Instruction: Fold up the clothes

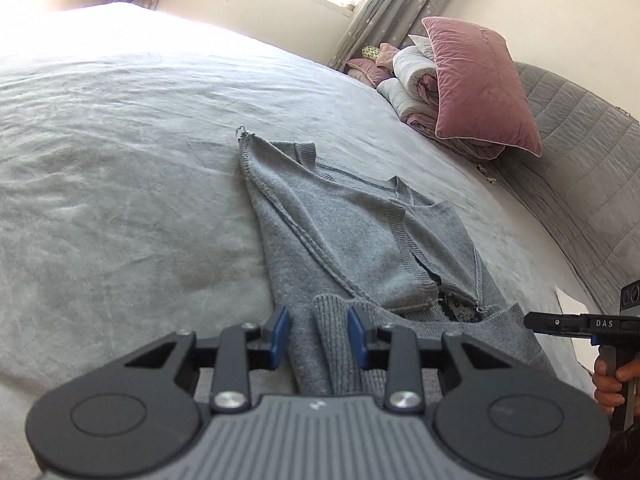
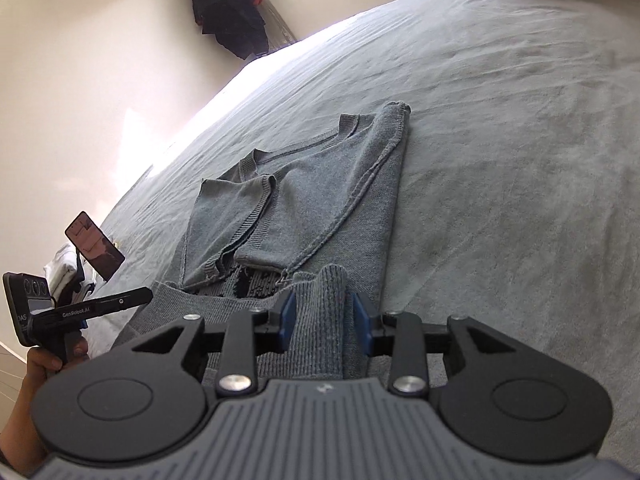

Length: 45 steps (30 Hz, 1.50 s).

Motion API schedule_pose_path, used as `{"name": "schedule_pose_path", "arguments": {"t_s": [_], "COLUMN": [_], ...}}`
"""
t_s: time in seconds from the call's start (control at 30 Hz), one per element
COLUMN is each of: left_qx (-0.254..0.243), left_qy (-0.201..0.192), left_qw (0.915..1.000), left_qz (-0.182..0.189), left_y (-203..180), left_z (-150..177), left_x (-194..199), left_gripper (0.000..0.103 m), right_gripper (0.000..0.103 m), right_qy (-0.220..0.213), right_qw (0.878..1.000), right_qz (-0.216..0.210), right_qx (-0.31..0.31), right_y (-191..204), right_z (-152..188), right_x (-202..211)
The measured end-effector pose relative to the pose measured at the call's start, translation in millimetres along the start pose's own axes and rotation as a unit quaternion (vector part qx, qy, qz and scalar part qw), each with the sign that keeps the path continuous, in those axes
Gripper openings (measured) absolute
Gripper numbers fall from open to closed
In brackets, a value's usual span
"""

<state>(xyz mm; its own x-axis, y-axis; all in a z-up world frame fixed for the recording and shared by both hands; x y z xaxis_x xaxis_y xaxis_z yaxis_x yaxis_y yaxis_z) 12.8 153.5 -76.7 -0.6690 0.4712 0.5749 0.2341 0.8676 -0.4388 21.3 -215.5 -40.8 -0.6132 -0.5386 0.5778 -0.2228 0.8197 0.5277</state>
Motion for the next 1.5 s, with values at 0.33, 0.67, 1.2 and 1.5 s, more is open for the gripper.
{"name": "schedule_pose_path", "arguments": {"t_s": [0.33,0.67,1.2,1.5], "left_qx": [0.028,-0.036,-0.071,-0.016], "left_qy": [-0.014,-0.025,-0.004,-0.026], "left_qw": [0.9979,0.9983,0.9971,0.9867], "left_qz": [0.056,0.039,0.025,0.159], "left_y": [-0.4,-14.3,-24.6,-31.8], "left_z": [-6.0,-9.4,-6.6,-12.5], "left_x": [2.0,6.5,-6.2,12.8], "left_gripper": [0.026,0.029,0.025,0.007], "right_gripper": [0.031,0.031,0.031,0.011], "right_qy": [-0.012,-0.013,-0.01,-0.021], "right_qw": [1.0,0.999,0.999,0.997], "right_qz": [-0.018,-0.023,-0.03,-0.08], "right_qx": [0.017,0.031,0.031,0.01], "right_y": [-3.2,4.3,6.9,5.3], "right_z": [2.9,3.1,3.8,-5.7], "right_x": [-8.0,-12.0,-14.8,-4.0]}}
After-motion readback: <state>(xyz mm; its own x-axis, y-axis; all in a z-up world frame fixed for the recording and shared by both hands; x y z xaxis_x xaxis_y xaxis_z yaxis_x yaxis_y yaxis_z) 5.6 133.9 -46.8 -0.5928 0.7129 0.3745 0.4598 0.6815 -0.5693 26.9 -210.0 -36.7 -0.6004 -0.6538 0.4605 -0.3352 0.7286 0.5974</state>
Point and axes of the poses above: each gripper's, at about its wrist camera, not at the fingertips, and x roughly against the way its jaws point, y to its left, z to its underside, the point moved 6 cm from there along -x, roughly the way its jaws point, and after that the axes turned 3 degrees about -x, right-handed, at the moved point
